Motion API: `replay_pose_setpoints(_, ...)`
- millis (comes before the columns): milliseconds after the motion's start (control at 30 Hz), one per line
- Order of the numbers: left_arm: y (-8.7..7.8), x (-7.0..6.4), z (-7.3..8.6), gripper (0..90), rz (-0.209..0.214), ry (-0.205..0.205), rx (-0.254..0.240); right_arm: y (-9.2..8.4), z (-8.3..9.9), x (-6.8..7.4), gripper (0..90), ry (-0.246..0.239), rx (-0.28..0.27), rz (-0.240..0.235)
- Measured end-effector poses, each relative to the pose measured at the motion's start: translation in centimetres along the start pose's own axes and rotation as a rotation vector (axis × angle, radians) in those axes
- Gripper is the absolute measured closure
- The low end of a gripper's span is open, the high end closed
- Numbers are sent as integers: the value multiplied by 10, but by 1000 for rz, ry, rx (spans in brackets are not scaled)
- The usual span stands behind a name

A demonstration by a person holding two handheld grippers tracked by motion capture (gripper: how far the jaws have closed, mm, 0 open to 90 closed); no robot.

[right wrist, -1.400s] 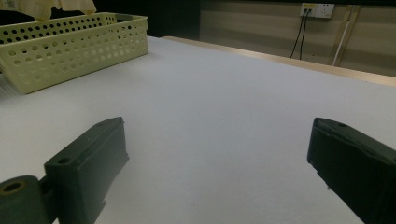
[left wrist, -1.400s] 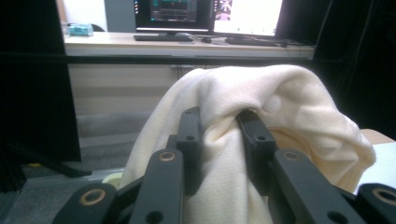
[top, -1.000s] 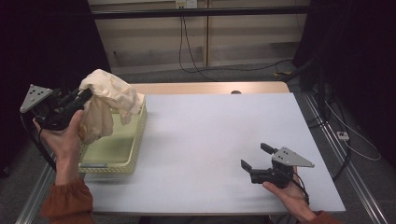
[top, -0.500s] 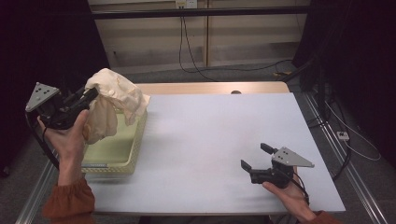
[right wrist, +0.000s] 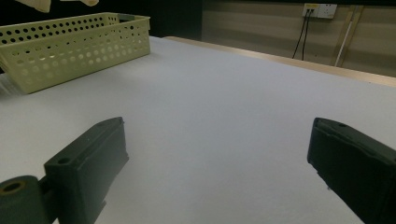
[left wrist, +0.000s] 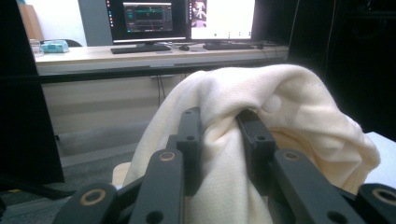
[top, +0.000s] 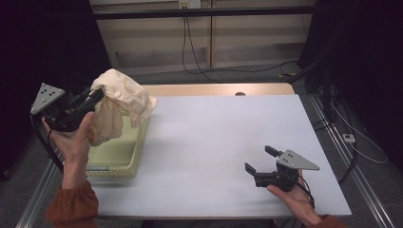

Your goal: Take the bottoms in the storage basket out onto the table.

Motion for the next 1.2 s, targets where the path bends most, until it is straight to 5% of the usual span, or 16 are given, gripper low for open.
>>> replay_pose_setpoints(733,10,-32,0,734,56,-7,16,1,0,1,49,4,2,-7)
replay_pose_setpoints(1200,14,-53,0,735,96,34,21,1,1,1,48,5,3,-10)
Point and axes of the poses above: each handheld gripper's, and its own axes: y roughly forward along the jaws, z roughly out of its underside, x roughly to its left, the point moved 9 cm from there along y, roughly forward along the jaws, and after that the axes turned 8 degrees about -z, right-handed, at the moved point
